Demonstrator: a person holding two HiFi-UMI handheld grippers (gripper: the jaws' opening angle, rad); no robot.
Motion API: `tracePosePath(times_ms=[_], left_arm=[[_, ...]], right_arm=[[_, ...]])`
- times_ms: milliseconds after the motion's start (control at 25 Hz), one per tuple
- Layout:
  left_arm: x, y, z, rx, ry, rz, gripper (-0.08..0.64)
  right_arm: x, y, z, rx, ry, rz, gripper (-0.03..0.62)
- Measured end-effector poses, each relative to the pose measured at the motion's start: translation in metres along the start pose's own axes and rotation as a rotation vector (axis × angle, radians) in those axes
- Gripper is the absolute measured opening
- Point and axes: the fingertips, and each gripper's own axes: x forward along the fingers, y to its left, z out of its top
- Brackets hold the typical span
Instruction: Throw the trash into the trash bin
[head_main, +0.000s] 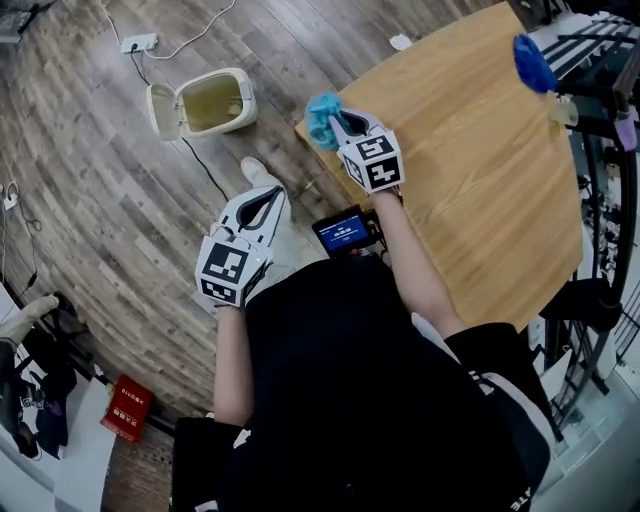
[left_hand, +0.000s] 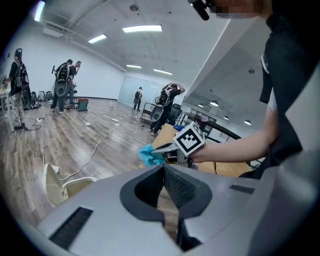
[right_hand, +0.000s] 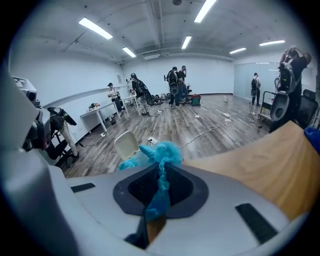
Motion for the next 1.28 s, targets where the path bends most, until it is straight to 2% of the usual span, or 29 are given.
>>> tracePosePath(times_ms=[240, 360, 480, 640, 960, 1120, 1280], left_arm=[[-0.039, 0.107, 0.01, -0.065, -0.002, 0.054, 0.008], [-0.052, 0.152, 0.008, -0.066, 0.015, 0.067, 0.008], [-0.053, 0.177, 0.012, -0.064, 0.003, 0.079, 0.008], [-0.048, 0.188, 0.0, -0.093, 0.014, 0.084, 0.008], [-0.027, 0.215, -0.049, -0.251, 0.042, 0.164, 0.008], [0.0, 0.256, -0.097, -0.281, 0.06, 0.207, 0.008], [0.045, 0.292, -0.152, -0.289, 0.078, 0.24, 0.008]], right_arm=[[0.092, 0.038, 0.066, -0.017, 0.017, 0.049, 0.017], [0.13, 0.062, 0.089, -0.028, 0.034, 0.082, 0.017], [0.153, 0.078, 0.102, -0.06, 0.052, 0.117, 0.017], [0.174, 0.091, 0.109, -0.102, 0.072, 0.173, 0.017], [0.25, 0.118, 0.076, -0.141, 0.161, 0.294, 0.017], [0.311, 0.134, 0.041, -0.19, 0.225, 0.328, 0.017], [0.389, 0.136, -0.012, -0.166, 0.232, 0.346, 0.018]])
